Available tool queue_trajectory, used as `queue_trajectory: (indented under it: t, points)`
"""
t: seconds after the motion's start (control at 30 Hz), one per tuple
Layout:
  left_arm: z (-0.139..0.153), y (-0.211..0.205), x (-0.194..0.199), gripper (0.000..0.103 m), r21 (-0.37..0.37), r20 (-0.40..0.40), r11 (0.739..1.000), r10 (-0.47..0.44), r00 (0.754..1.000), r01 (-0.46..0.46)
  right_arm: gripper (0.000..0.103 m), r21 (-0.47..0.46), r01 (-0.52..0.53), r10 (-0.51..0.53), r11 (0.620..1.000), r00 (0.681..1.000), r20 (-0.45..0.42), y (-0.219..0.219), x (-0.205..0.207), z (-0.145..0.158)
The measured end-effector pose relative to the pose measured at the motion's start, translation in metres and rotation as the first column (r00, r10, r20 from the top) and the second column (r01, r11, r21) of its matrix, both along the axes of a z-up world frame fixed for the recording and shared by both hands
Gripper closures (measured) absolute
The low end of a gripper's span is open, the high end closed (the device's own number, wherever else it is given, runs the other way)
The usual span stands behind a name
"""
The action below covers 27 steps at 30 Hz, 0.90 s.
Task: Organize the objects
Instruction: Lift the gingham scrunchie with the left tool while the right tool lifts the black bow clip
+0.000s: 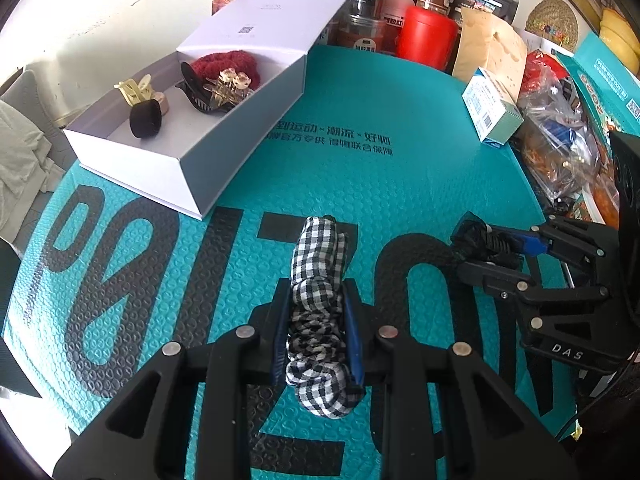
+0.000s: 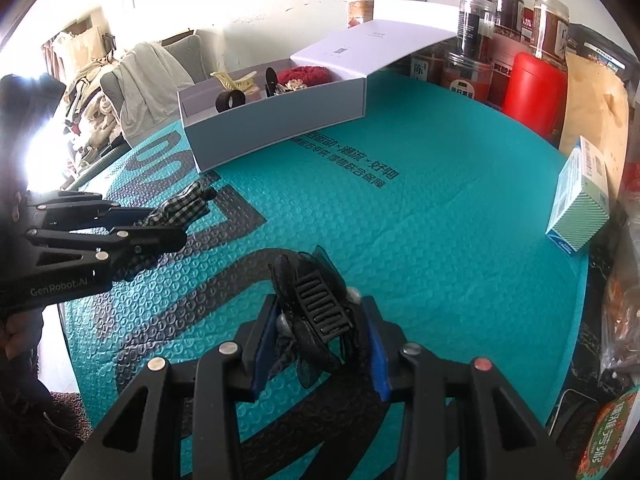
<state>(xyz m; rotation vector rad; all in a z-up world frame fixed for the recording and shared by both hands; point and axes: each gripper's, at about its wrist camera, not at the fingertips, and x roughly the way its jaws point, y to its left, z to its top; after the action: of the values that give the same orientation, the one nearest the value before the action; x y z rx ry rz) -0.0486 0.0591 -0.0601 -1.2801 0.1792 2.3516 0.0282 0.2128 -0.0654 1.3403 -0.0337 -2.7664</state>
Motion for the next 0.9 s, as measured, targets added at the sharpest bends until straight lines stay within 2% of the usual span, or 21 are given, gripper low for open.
queue_trajectory:
  t: [0.47, 0.9]
  points:
    - [0.032, -0.012, -0.01, 0.08, -0.027, -0.033, 0.999, 0.032, 0.999, -0.033, 0.063, 0.011, -0.039, 0.04, 0.999, 0.999, -0.019, -0.014, -0.015, 0.028]
    - [0.057, -0.032, -0.043, 0.08, -0.017, -0.057, 0.996, 0.085, 0.995, -0.086, 0.063, 0.035, -0.119, 0.12, 0.992, 0.992, -0.045, -0.027, -0.05, 0.058]
